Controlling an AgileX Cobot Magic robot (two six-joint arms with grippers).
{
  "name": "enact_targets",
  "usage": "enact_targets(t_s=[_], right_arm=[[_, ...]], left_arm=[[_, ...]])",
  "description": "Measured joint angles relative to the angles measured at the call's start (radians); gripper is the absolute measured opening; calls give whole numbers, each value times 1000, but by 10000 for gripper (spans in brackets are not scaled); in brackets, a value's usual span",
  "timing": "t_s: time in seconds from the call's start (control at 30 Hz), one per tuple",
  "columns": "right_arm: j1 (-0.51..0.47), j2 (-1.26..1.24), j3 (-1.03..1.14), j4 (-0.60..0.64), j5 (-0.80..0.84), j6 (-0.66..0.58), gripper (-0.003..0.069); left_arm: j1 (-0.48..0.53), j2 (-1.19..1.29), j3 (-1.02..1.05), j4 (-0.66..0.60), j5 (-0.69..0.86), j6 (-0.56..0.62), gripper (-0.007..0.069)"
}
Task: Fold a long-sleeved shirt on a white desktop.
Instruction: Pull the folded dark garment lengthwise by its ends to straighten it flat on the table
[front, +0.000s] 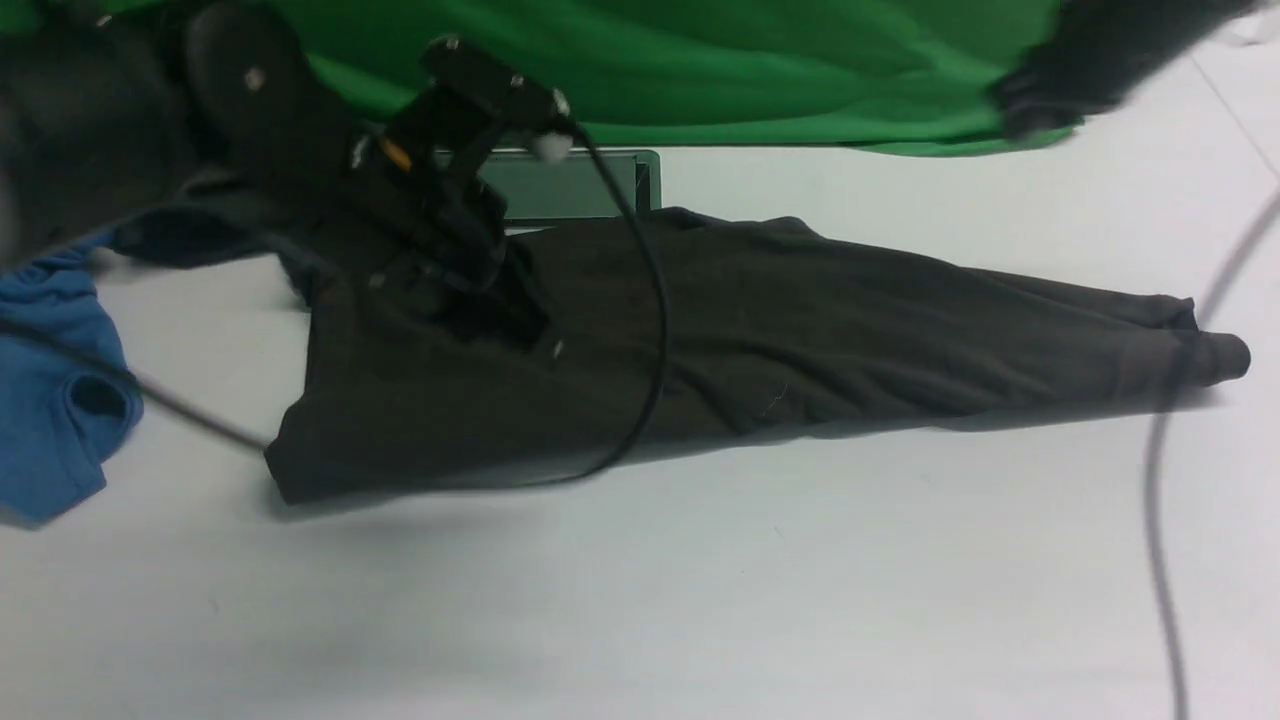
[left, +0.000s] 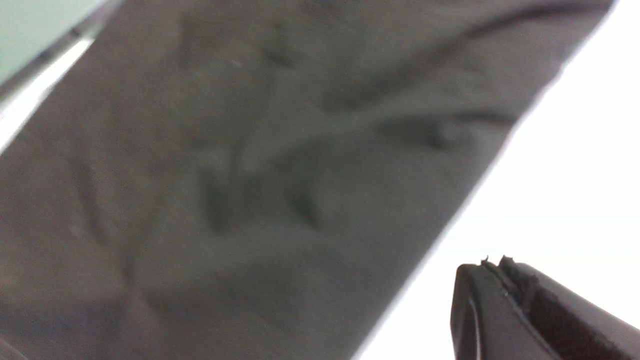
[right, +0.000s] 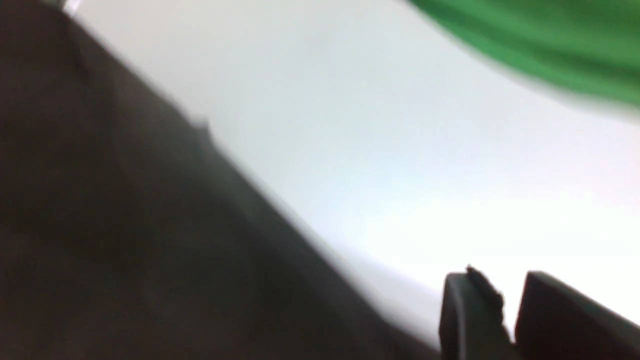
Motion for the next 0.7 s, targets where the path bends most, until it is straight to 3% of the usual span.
enact_targets(t_s=[0.1,0.33,0.7], right_arm=[[-84,-125,204,-7,34,76,244],[-190,-163,460,-22,-127,189,497],[-200,-37,498,-6,-208,206,528]], left_arm=[[0,-22,64,-4,54,0,17],[0,-26,77,-12,19,0,17],[0,-28,77,-46,0,0,17]])
